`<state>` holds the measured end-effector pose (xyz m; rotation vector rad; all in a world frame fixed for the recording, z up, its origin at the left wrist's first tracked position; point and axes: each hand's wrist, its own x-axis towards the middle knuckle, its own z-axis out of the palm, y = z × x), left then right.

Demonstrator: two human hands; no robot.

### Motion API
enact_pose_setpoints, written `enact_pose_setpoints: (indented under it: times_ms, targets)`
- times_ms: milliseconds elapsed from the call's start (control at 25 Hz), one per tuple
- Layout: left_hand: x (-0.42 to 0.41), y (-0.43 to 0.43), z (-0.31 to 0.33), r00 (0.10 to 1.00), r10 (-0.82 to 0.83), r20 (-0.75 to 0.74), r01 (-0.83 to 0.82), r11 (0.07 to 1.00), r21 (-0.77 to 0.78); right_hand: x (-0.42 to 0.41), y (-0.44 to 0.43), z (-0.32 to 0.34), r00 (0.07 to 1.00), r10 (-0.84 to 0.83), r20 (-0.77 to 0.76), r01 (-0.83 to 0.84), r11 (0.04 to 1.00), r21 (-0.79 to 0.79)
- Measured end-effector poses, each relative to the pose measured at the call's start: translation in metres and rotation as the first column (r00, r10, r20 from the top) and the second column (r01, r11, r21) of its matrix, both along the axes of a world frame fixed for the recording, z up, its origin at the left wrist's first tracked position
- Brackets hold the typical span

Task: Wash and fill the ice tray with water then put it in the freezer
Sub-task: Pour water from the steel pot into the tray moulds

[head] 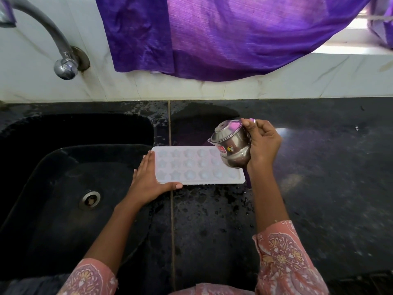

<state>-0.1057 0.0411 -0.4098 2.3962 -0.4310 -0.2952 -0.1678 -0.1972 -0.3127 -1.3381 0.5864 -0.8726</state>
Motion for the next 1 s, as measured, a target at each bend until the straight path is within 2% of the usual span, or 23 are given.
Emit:
enact_pose_setpoints:
  times_ms: [200,1000]
  targets:
    - [-0.0006,-0.0002,0.0003,1.0,0.005,0.006,-0.005,1.0,0.009,0.0008,0.0036,0.0008,1.0,0.021,-0.023,-0.023,0.998,-0.061]
    - [-0.0036,-0.0001,0.0038,1.0,0.002,0.002,-0.002,0.999,0.047,-0.0003,0.0052,0.0051,0.999,0.007,-0.038,-0.012,0.992,-0.129]
